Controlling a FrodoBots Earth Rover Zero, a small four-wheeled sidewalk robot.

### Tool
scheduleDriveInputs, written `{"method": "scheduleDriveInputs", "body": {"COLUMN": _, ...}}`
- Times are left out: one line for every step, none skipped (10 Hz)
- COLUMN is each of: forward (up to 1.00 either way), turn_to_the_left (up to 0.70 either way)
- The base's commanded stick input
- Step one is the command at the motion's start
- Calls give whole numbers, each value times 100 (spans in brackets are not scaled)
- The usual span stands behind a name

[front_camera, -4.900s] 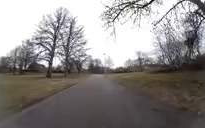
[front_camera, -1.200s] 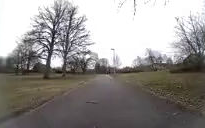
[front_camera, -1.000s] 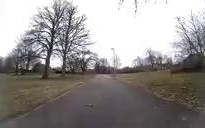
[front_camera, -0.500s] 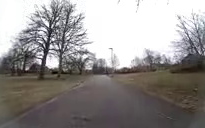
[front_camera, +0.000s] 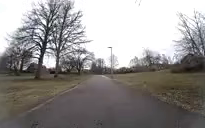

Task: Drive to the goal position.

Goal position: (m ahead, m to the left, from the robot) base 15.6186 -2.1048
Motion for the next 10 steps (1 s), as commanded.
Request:
{"method": "scheduleDriveInputs", "body": {"forward": 100, "turn_to_the_left": 0}}
{"method": "scheduleDriveInputs", "body": {"forward": 100, "turn_to_the_left": 0}}
{"method": "scheduleDriveInputs", "body": {"forward": 100, "turn_to_the_left": 0}}
{"method": "scheduleDriveInputs", "body": {"forward": 100, "turn_to_the_left": 0}}
{"method": "scheduleDriveInputs", "body": {"forward": 100, "turn_to_the_left": 0}}
{"method": "scheduleDriveInputs", "body": {"forward": 100, "turn_to_the_left": 0}}
{"method": "scheduleDriveInputs", "body": {"forward": 100, "turn_to_the_left": 0}}
{"method": "scheduleDriveInputs", "body": {"forward": 100, "turn_to_the_left": 0}}
{"method": "scheduleDriveInputs", "body": {"forward": 100, "turn_to_the_left": 0}}
{"method": "scheduleDriveInputs", "body": {"forward": 100, "turn_to_the_left": 0}}
